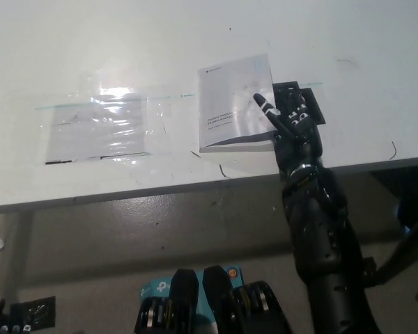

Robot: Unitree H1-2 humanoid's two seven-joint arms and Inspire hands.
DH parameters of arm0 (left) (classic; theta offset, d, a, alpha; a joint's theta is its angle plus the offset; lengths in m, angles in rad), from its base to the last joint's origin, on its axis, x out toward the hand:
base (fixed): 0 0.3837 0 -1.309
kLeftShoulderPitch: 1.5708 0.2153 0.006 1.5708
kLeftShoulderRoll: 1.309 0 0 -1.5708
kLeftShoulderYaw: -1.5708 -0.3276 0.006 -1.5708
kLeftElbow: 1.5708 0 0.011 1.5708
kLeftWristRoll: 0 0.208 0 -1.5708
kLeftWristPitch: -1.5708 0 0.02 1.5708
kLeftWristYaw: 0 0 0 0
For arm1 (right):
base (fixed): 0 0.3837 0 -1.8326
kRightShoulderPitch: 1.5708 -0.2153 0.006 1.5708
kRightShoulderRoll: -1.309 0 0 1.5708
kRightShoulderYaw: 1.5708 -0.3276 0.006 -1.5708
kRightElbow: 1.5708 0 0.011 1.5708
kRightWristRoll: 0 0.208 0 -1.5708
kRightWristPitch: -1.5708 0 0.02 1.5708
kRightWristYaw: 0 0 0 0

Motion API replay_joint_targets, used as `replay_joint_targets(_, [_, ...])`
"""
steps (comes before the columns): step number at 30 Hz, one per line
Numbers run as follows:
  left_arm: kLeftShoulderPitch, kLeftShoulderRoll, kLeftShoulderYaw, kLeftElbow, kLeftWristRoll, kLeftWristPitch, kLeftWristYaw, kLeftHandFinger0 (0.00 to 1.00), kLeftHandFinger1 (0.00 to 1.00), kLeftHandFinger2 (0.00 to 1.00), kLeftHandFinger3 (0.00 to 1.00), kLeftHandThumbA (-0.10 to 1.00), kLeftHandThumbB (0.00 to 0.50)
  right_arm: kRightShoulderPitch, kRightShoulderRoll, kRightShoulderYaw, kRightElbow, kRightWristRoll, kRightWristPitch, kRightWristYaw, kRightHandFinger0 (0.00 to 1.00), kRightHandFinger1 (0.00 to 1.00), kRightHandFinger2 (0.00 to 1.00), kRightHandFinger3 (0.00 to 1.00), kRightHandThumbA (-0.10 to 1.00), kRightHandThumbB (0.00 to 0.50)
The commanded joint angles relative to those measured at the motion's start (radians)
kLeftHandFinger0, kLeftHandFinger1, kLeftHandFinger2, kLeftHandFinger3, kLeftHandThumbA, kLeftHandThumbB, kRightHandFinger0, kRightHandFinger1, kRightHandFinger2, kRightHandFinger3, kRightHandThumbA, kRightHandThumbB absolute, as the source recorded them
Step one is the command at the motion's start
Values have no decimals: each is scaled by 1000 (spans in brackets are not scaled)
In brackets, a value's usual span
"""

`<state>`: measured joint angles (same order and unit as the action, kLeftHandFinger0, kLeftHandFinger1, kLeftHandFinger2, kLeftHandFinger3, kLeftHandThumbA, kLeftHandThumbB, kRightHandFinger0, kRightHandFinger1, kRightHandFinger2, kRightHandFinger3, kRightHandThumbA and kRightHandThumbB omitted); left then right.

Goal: The robot uses its right hand to slide under the cover of the book kept in the middle of the desk and open it

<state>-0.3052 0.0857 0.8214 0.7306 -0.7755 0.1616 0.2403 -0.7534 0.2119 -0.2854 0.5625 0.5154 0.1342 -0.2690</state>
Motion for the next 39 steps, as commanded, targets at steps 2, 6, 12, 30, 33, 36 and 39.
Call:
replay_joint_targets(2, [6, 12, -9, -41, -3, -2, 11, 864, 905, 1000, 1000, 1000, 0, -44, 16, 8, -15, -3, -9, 33, 1000, 1000, 1000, 1000, 1000, 231])
replay_joint_targets(6, [5, 24, -10, -27, 1, 5, 22, 807, 910, 1000, 1000, 985, 1, -72, 13, 19, -4, -23, -12, 27, 1000, 1000, 1000, 1000, 1000, 250])
replay_joint_targets(12, [13, 23, -11, -38, 5, 1, 27, 810, 891, 989, 1000, 971, 0, -72, 19, 30, -6, -28, -7, 36, 1000, 1000, 1000, 1000, 1000, 246])
replay_joint_targets(30, [28, 30, -34, -45, 36, -1, 56, 760, 854, 940, 1000, 940, 1, -152, 77, 195, 52, -141, 2, 61, 961, 1000, 1000, 1000, 1000, 267])
replay_joint_targets(33, [29, 31, -35, -47, 30, 0, 55, 804, 899, 962, 1000, 958, 0, -165, 83, 207, 73, -145, 3, 62, 939, 1000, 1000, 1000, 1000, 266])
replay_joint_targets(36, [37, 27, -42, -70, 30, 9, 62, 845, 932, 1000, 1000, 971, 0, -200, 87, 235, 122, -177, -4, 63, 943, 1000, 975, 1000, 1000, 293])
replay_joint_targets(39, [41, 28, -49, -82, 32, 19, 62, 881, 966, 1000, 1000, 980, 0, -227, 85, 250, 150, -189, -10, 86, 976, 1000, 975, 1000, 1000, 292])
